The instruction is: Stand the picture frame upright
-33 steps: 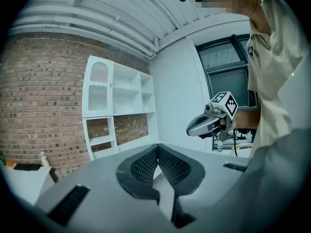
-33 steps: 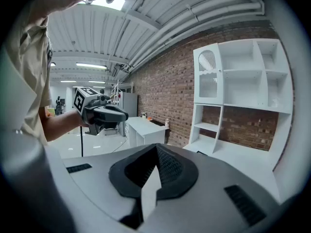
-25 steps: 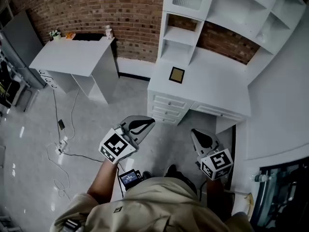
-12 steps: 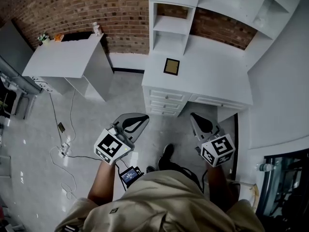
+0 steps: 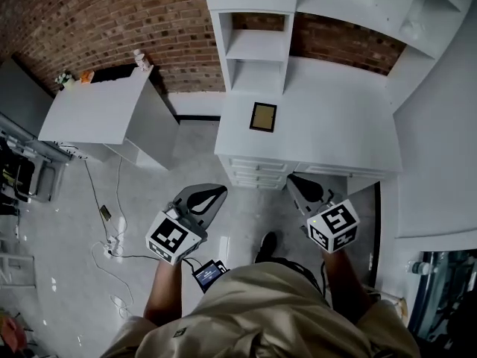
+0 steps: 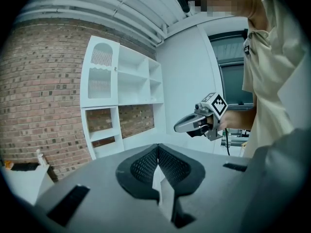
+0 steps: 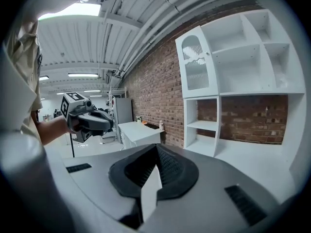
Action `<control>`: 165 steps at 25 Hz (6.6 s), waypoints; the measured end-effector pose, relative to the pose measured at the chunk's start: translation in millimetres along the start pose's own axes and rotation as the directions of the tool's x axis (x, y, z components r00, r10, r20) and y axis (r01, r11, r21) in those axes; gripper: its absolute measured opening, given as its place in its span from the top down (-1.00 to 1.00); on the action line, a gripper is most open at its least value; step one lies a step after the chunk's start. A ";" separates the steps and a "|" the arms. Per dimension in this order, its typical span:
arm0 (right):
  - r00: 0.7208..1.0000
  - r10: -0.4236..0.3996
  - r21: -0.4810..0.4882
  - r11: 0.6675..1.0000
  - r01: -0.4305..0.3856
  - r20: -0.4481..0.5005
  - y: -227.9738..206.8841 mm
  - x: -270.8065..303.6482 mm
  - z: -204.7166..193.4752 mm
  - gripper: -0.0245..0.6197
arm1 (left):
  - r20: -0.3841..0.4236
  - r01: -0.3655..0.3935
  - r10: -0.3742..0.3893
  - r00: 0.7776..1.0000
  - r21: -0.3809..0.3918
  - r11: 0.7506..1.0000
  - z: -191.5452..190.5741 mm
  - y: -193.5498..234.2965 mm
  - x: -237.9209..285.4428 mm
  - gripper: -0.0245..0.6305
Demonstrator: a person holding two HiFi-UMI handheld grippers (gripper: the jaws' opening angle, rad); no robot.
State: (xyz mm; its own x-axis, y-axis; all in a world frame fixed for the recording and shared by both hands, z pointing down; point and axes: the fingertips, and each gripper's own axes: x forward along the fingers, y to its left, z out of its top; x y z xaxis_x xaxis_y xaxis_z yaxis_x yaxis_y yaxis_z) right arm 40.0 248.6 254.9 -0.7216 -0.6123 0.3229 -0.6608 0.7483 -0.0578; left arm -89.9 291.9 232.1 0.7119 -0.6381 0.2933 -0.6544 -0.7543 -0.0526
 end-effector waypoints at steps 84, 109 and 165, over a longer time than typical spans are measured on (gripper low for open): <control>0.964 0.011 0.138 0.990 0.026 -0.264 -346.4 294.7 -43.7 0.91 | -0.178 0.080 -0.115 0.977 -0.193 0.978 -75.9 326.7 382.9 0.90; 0.823 0.125 0.388 0.913 0.123 -0.554 -383.3 421.7 -261.4 0.57 | -0.515 -0.073 -0.206 0.832 -0.470 0.880 -319.1 347.2 483.3 0.67; 0.951 -0.019 0.245 0.965 0.099 -0.309 -361.4 369.0 -148.4 0.70 | -0.296 0.028 -0.166 0.941 -0.420 0.907 -209.0 329.1 441.7 0.67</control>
State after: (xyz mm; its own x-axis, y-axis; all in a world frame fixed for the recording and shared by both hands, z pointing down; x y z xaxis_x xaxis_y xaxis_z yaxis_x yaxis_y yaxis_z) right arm 43.2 -209.9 535.1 -0.6100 -0.5172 0.6003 -0.7590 0.5989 -0.2553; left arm -44.1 -205.9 543.9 0.7028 -0.4292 0.5673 -0.6808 -0.6371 0.3614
